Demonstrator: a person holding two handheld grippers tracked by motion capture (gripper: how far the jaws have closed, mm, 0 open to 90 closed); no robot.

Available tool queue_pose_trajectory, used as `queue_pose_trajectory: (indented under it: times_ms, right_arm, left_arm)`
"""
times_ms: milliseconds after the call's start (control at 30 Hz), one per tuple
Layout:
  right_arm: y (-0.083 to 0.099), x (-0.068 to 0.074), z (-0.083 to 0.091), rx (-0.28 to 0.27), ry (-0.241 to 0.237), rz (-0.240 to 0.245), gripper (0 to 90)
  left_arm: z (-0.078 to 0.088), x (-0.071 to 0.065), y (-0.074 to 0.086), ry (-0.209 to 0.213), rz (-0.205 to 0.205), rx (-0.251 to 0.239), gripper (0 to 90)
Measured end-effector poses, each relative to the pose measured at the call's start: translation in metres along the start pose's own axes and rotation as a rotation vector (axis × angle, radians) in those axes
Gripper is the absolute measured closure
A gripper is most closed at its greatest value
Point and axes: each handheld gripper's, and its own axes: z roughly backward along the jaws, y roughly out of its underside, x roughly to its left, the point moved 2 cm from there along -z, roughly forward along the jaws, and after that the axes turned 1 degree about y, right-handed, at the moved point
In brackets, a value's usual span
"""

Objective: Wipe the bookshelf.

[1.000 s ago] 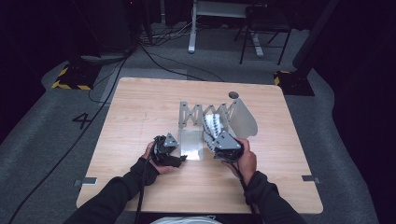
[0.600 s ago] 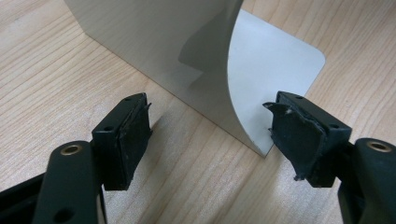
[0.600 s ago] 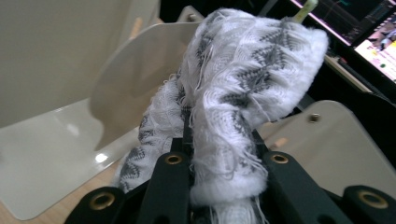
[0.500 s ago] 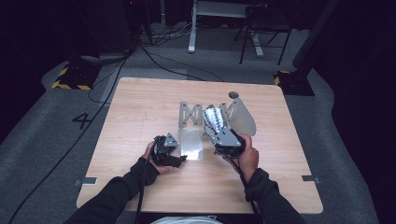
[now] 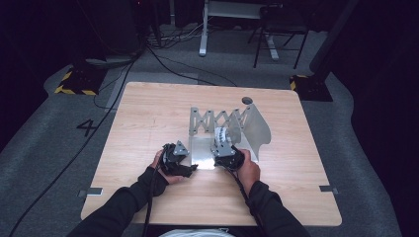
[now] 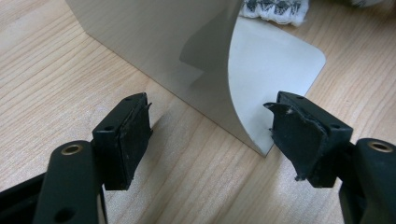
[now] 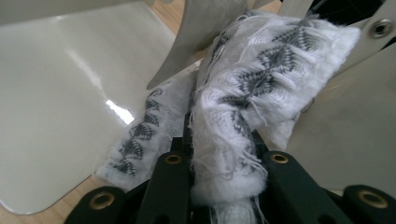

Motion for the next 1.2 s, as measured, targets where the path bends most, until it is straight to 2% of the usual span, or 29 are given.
queue_pose_trajectory:
  times_ms: [133, 267, 467, 533, 567, 733, 833, 967, 1067, 1200]
  right_arm:
    - [-0.004, -0.009, 0.012, -0.038, 0.036, -0.026, 79.0]
    - [-0.006, -0.014, 0.024, -0.053, 0.067, -0.017, 79.0]
    - [-0.023, -0.038, 0.064, -0.153, 0.147, -0.028, 79.0]
    - [-0.028, -0.047, 0.078, -0.195, 0.166, -0.051, 79.1]
    - [-0.028, -0.047, 0.078, -0.195, 0.166, -0.051, 79.1]
    - [-0.03, -0.069, 0.109, -0.243, 0.216, -0.084, 79.1]
    - [-0.026, -0.07, 0.112, -0.228, 0.2, -0.083, 79.1]
    - [-0.012, -0.068, 0.113, -0.184, 0.184, -0.055, 79.1]
    - [-0.004, -0.065, 0.109, -0.162, 0.15, -0.048, 79.1]
    - [0.003, -0.047, 0.099, -0.126, 0.086, -0.007, 79.1]
  left_arm:
    - [0.0, 0.0, 0.0, -0.002, 0.0, 0.0, 28.4]
    - [0.0, 0.0, 0.0, -0.001, 0.0, 0.0, 28.3]
    - [0.0, 0.0, 0.0, -0.002, -0.001, 0.001, 28.3]
    - [0.0, 0.0, 0.0, -0.002, -0.001, 0.001, 28.3]
    - [0.0, 0.0, 0.0, -0.002, -0.001, 0.001, 28.3]
    - [0.0, 0.0, 0.0, -0.002, 0.0, 0.0, 28.3]
    - [0.0, 0.0, 0.0, -0.002, 0.0, 0.0, 28.3]
    - [0.0, 0.0, 0.0, -0.002, 0.0, 0.0, 28.3]
    - [0.0, 0.0, 0.0, -0.002, 0.0, 0.0, 28.3]
    - [0.0, 0.0, 0.0, -0.002, 0.002, -0.002, 28.3]
